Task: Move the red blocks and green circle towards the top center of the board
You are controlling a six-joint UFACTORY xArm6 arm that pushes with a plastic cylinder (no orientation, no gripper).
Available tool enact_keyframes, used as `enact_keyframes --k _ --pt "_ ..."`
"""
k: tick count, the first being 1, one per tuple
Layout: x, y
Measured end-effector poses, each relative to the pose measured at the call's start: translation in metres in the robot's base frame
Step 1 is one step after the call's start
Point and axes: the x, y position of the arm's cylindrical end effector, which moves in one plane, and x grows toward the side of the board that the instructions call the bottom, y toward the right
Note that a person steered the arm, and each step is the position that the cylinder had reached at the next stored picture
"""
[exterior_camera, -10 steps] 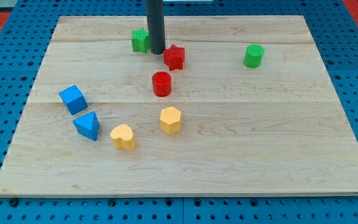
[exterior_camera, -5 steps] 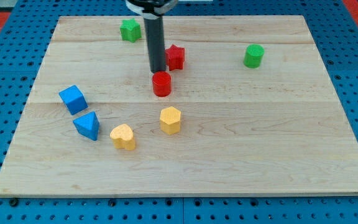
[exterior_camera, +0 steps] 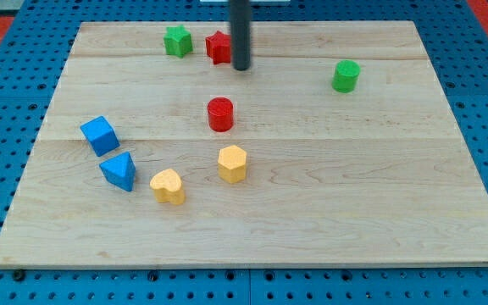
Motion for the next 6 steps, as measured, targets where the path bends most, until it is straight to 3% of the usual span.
enact_keyframes --k 1,2,4,5,6 --pt "0.049 0.074" --pt "0.038 0.137" --pt "0.011 0.19" --pt "-0.008 0.178" --pt "-0.02 0.1"
